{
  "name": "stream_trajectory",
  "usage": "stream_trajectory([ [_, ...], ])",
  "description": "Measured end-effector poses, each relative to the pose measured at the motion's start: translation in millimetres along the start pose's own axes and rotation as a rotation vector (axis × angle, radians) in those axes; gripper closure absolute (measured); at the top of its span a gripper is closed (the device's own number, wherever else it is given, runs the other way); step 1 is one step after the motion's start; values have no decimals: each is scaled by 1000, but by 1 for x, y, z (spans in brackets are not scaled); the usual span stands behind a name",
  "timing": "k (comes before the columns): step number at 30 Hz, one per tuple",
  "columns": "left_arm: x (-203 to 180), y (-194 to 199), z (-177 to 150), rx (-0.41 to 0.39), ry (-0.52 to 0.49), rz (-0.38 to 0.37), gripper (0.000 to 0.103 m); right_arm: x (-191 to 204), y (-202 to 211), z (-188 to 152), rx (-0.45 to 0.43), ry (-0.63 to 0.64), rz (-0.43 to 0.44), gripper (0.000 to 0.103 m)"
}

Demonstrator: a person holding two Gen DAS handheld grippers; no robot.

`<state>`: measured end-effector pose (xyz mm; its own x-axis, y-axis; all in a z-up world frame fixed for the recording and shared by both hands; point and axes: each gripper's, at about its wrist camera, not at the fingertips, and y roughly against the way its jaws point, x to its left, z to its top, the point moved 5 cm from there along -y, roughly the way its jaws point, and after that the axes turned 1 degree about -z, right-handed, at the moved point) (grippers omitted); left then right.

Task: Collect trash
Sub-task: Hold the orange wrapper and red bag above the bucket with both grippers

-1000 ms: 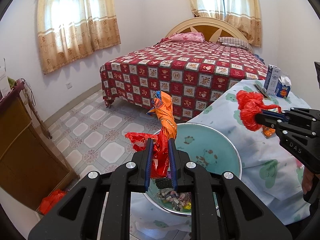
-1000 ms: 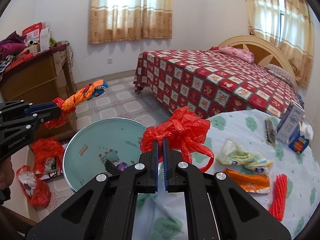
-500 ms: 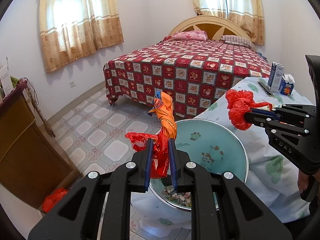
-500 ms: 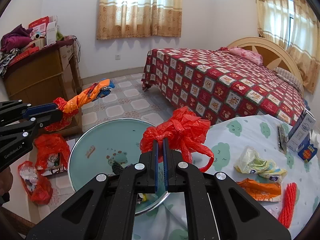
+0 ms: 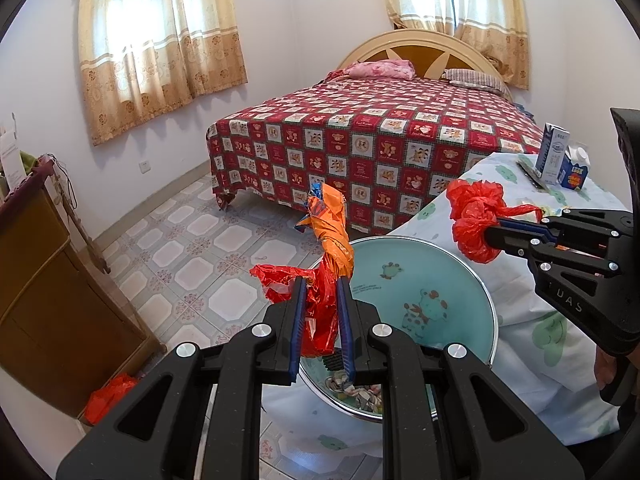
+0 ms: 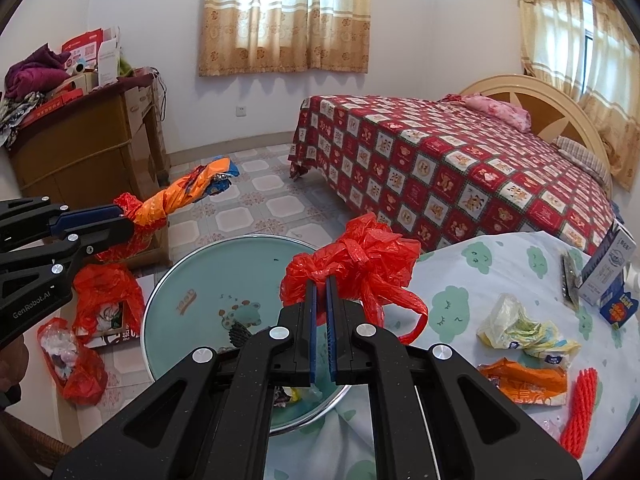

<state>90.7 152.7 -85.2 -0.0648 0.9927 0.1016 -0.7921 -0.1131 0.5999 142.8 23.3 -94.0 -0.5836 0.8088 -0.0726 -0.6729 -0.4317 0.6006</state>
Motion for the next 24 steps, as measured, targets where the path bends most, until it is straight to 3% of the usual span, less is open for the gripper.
stream_trajectory([
  [24,-3,-1,0,3,-1,-5,87,1,1,1,0,2,1,98],
])
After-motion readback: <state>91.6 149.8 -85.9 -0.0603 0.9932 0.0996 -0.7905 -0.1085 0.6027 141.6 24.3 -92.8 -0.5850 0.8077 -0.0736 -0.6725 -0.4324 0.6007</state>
